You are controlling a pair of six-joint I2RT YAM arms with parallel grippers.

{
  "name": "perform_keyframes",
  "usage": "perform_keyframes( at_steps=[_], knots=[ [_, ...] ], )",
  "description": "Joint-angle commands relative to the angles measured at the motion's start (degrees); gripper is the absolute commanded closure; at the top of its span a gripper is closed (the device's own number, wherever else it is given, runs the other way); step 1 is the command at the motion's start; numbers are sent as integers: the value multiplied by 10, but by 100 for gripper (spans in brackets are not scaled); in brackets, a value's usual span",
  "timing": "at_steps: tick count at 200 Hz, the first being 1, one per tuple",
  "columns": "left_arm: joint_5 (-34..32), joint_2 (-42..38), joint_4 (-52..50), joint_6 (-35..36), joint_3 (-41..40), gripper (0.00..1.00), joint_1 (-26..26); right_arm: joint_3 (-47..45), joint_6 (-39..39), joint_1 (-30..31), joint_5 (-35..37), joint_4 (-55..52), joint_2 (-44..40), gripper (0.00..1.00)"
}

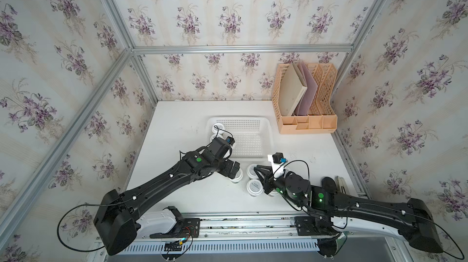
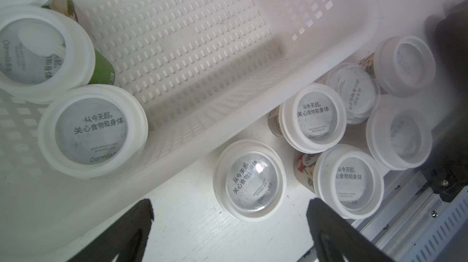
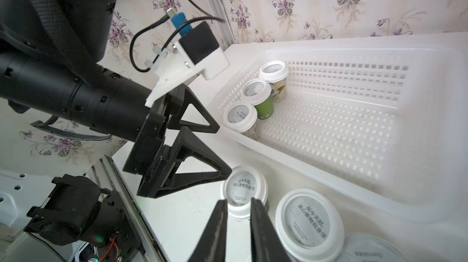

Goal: Put the yogurt in the basket
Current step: Adjust the yogurt at the center of the board.

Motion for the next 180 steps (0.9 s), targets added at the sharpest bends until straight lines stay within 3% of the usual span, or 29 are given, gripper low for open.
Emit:
perform_keyframes(
  at_steps=[1, 74, 180],
  knots=[
    [-3, 21, -14, -6, 10, 1, -13, 2, -3, 0, 44, -93, -48, 77],
    [-21, 98, -10, -25, 30, 1, -53, -3, 15, 0, 84, -216, -170, 76],
    [-20, 157, -16, -34, 37, 1, -62, -9, 19, 0, 90, -232, -180, 76]
  ],
)
